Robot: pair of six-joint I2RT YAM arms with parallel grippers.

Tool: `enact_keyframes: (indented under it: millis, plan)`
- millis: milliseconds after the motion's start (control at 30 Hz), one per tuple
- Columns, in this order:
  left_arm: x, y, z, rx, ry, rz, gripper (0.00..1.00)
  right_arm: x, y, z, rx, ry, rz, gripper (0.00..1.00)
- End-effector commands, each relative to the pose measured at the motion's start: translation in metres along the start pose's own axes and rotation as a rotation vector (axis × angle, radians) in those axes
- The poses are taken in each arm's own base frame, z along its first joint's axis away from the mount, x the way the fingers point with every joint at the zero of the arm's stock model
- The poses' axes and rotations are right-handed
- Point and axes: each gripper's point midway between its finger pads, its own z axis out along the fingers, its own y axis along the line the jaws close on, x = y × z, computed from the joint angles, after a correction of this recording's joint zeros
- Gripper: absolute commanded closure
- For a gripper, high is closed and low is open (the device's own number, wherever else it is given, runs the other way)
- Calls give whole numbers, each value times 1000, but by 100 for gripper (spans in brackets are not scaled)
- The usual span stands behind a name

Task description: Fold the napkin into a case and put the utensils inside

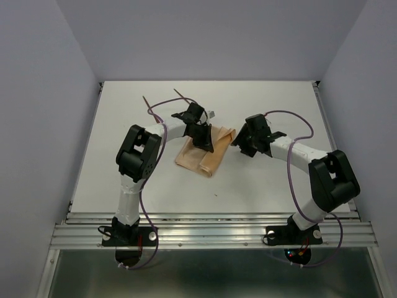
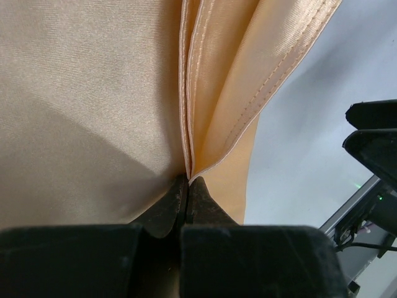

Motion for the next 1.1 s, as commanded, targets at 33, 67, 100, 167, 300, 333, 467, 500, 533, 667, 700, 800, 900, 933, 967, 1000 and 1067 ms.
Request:
enact_keyframes:
  millis: [33,67,100,167,300,333,467,500,533,667,700,800,900,933,967,1000,1067]
  plan:
    - [2,3,7,13,4,-8,100,-21,20,3,-21,-45,-24,47]
    - [2,4,8,9,6,-8,100,-29,27,3,-30,-64,-27,54]
    - [2,5,8,8,7,-8,100,-33,24,8,-17,-66,-22,58]
    - [5,7,11,5,16,-13,100,-40,25,14,-9,-66,-13,69]
    - [7,10,14,4,19,-20,100,-54,22,31,34,-70,-8,83]
    - [7,10,14,5,21,-19,100,-59,19,37,58,-70,-7,85]
    - [7,10,14,8,23,-22,100,-64,14,52,97,-66,-7,89]
    - [6,9,14,12,22,-18,100,-64,15,54,99,-64,-11,89]
    - [7,9,14,11,24,-18,100,-65,15,56,102,-62,-14,90]
    - [8,12,14,9,29,-18,100,-71,24,63,98,-63,-24,92]
    - [9,12,14,12,32,-20,100,-71,24,66,101,-60,-28,92]
    - [10,12,15,16,38,-19,100,-75,30,68,94,-60,-37,92]
    - [9,12,16,22,38,-19,100,-74,33,73,88,-45,-44,92]
    - [10,12,16,24,40,-20,100,-74,34,74,84,-42,-44,92]
    - [10,12,17,24,42,-19,100,-72,35,77,81,-31,-44,93]
    - [10,12,17,24,42,-21,100,-72,37,77,74,-27,-44,93]
    - [11,12,17,26,43,-18,100,-70,40,79,65,-16,-44,93]
